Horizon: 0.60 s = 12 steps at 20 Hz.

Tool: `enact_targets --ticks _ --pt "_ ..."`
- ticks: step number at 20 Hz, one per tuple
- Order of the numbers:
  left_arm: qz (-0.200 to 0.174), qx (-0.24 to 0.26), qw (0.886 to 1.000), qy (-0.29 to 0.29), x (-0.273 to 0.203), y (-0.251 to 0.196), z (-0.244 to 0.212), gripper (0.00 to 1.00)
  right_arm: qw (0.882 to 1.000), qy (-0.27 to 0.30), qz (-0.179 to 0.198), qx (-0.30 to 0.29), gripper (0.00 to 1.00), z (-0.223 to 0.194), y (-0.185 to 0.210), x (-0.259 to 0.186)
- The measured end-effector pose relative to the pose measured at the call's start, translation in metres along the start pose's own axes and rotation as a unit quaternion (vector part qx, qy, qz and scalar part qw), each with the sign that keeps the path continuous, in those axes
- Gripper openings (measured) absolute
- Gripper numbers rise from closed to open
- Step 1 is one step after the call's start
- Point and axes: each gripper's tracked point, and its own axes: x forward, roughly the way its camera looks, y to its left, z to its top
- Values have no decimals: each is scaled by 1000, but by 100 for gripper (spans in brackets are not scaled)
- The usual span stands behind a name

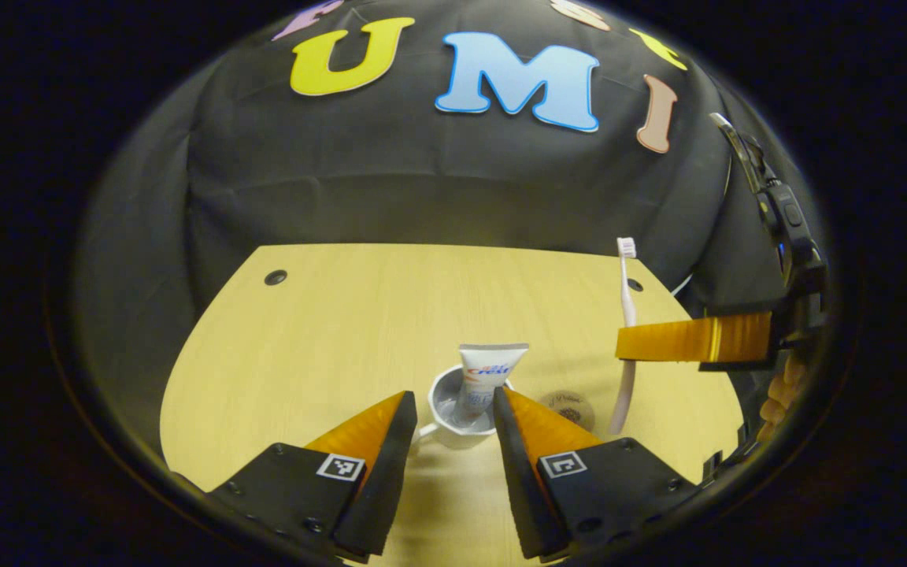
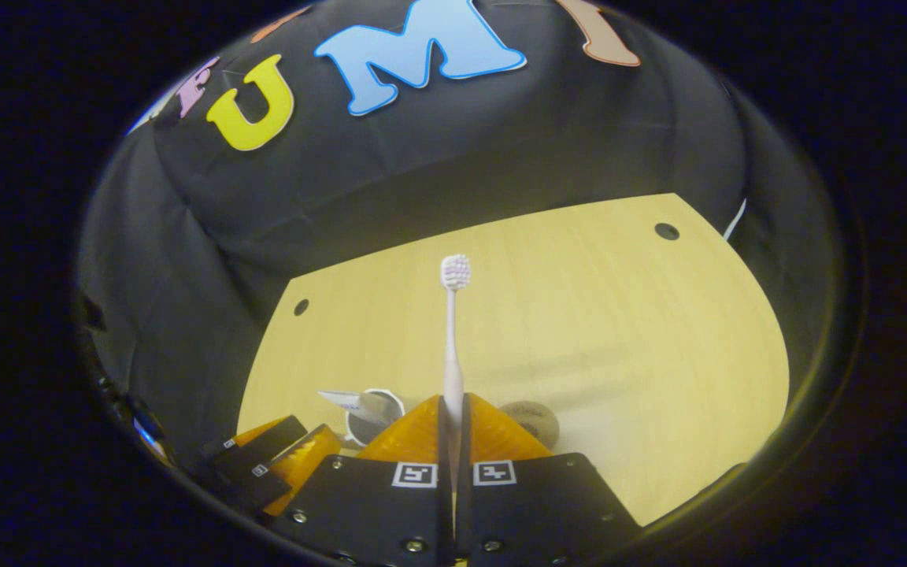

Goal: Put the toothbrush and toothpaste on the desktop into the cup, then pick up the cup and place it on the coaster on the desktop.

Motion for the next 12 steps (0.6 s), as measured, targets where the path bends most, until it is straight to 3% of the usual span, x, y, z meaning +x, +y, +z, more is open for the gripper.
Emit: enact_targets --ticks 5,12 --pt "41 -22 999 -4 -23 45 -4 68 999 -21 23 14 2 13 29 18" --pt "92 -39 995 -6 -63 95 -11 67 998 -36 16 39 2 9 46 53"
